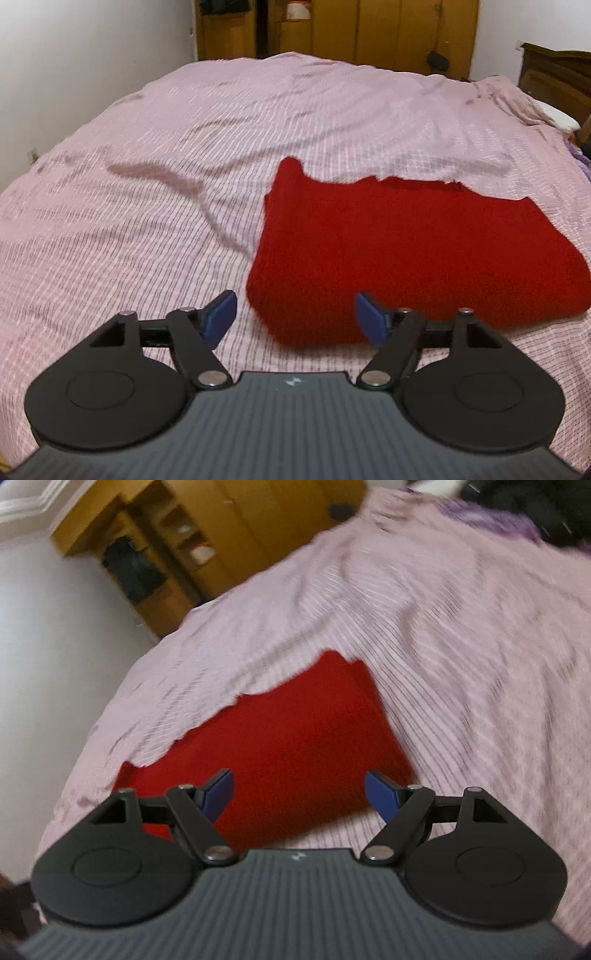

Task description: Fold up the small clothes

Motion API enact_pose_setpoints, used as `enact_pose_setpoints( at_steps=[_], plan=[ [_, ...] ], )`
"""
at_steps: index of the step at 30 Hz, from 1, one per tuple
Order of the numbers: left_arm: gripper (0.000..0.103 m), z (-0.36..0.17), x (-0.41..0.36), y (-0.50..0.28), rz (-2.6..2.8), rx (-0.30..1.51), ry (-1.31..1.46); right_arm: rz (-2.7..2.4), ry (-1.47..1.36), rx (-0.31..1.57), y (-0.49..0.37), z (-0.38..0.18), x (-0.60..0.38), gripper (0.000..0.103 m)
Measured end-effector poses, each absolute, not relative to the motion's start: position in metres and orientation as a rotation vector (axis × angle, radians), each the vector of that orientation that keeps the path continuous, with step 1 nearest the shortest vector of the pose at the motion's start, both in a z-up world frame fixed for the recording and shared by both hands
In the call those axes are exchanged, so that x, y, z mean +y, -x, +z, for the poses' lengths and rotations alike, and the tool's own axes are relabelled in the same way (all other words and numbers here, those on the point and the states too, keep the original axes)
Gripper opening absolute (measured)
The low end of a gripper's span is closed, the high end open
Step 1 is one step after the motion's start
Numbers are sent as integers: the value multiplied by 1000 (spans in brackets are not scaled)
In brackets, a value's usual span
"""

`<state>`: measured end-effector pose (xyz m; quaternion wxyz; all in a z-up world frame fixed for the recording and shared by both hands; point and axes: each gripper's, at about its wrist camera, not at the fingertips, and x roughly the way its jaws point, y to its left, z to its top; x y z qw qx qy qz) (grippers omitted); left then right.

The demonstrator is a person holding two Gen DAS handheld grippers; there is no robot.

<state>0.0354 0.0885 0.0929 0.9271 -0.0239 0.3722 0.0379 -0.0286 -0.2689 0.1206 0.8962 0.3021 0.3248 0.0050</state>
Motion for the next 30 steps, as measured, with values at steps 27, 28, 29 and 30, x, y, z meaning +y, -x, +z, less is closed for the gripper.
enact_pose_setpoints(
  at_steps=[27,28,29,30],
  plan=[
    [83,50,122,-65,163,793,135,-79,-838,502,-2,50,-256,85],
    [84,49,123,-65,162,793,140,-86,-841,491,-5,49,-257,86],
    [84,48,124,-65,160,792,142,-97,-850,483,-8,49,-257,86],
    [85,48,125,-65,157,792,144,-104,-862,475,-10,48,-258,86]
  ],
)
